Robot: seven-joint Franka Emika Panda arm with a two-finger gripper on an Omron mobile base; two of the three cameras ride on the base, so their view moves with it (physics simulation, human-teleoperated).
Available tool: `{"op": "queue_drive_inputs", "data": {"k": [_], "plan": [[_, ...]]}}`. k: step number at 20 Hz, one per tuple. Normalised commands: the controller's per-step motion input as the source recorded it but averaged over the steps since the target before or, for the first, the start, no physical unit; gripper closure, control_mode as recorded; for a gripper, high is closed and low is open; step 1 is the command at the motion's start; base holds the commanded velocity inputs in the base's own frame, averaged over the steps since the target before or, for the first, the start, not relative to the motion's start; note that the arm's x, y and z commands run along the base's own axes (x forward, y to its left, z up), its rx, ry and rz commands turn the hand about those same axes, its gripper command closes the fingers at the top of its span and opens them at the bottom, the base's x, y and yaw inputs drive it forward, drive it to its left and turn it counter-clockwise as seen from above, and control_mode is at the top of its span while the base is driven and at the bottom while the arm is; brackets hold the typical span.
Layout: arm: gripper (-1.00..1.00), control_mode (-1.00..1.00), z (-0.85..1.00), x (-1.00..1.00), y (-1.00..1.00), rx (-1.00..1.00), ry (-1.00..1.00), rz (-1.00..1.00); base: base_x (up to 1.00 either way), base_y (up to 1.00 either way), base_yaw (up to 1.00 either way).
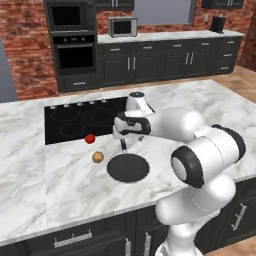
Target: Place the pan on the center burner on the stove. Then place the tomato and the onion in the pan and turn on the center burner.
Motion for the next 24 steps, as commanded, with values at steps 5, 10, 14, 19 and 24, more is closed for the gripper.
{"op": "queue_drive_inputs", "data": {"k": [5, 10, 14, 19, 24], "plan": [[-1.00, -1.00, -0.28, 0.24, 0.00, -0.02, 0.04, 0.00, 0.00, 0.00, 0.00], [-1.00, -1.00, -0.25, 0.23, 0.00, -0.01, 0.02, 0.00, 0.00, 0.00, 0.00], [-1.00, -1.00, -0.17, 0.18, 0.00, 0.00, 0.00, 0.00, 0.00, 0.00, 0.00], [-1.00, -1.00, -0.21, 0.14, 0.04, -0.01, 0.00, 0.00, 0.00, 0.00, 0.00], [-1.00, -1.00, -0.21, 0.14, 0.06, -0.01, 0.00, 0.00, 0.00, 0.00, 0.00]]}}
